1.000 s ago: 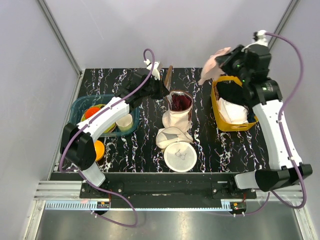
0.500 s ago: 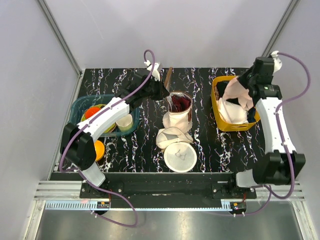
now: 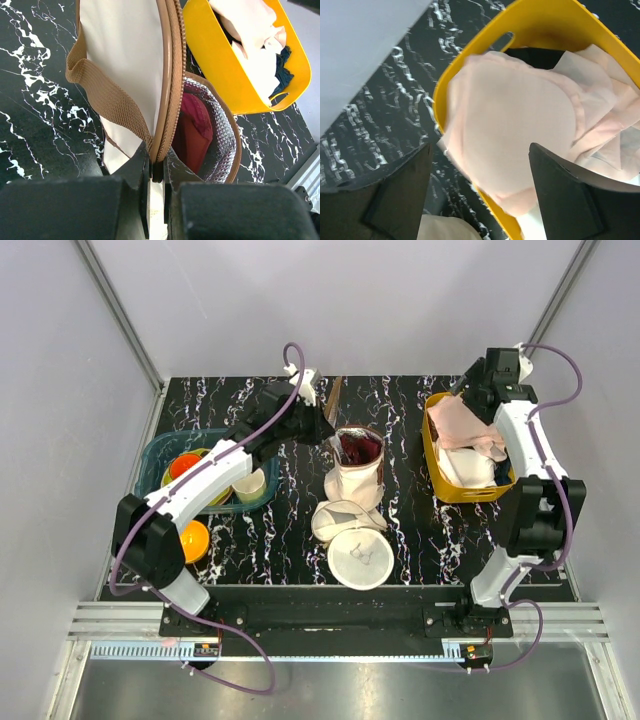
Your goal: Unzip the laundry bag and remove the bra
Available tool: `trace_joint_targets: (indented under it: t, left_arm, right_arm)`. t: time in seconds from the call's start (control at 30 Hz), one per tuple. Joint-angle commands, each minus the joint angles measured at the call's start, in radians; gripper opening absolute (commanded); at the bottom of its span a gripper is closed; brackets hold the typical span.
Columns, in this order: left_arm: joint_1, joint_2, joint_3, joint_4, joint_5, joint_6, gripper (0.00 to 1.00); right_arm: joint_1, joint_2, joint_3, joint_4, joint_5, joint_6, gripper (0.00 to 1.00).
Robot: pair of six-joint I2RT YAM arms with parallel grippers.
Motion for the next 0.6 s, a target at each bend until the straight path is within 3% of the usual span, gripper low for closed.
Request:
trace_joint_targets:
  t: [0.0, 0.17, 0.27, 0.3, 0.43, 0.57]
  left_arm:
    - [0.001, -0.069, -0.017, 0.043, 0.005, 0.005, 0.0]
    - [-0.001, -0.057, -0.013, 0.063, 0.001, 0.001, 0.0]
    - [0.001, -0.03, 0.012, 0.064, 0.008, 0.004, 0.0]
    - [0.001, -0.02, 0.032, 0.061, 0.018, 0.004, 0.0]
    - [0.001, 0.005, 0.049, 0.06, 0.025, 0.004, 0.0]
    - [0.001, 0.013, 0.047, 0.066, 0.03, 0.001, 0.0]
  right_arm:
    - [0.019, -0.098, 0.056, 0.012, -0.073, 0.003, 0.84]
    - [0.114, -0.244, -0.053, 0.101, -0.235, -0.024, 0.79]
    - [0.207, -0.259, -0.041, 0.086, -0.339, -0.067, 0.68]
    - [0.238, -0.255, -0.038, 0.08, -0.355, -0.074, 0.64]
    - [0.408, -0.244, -0.069, 0.045, -0.334, -0.092, 0.63]
    - [0.48, -0.2, -0.119, 0.039, -0.347, -0.094, 0.6]
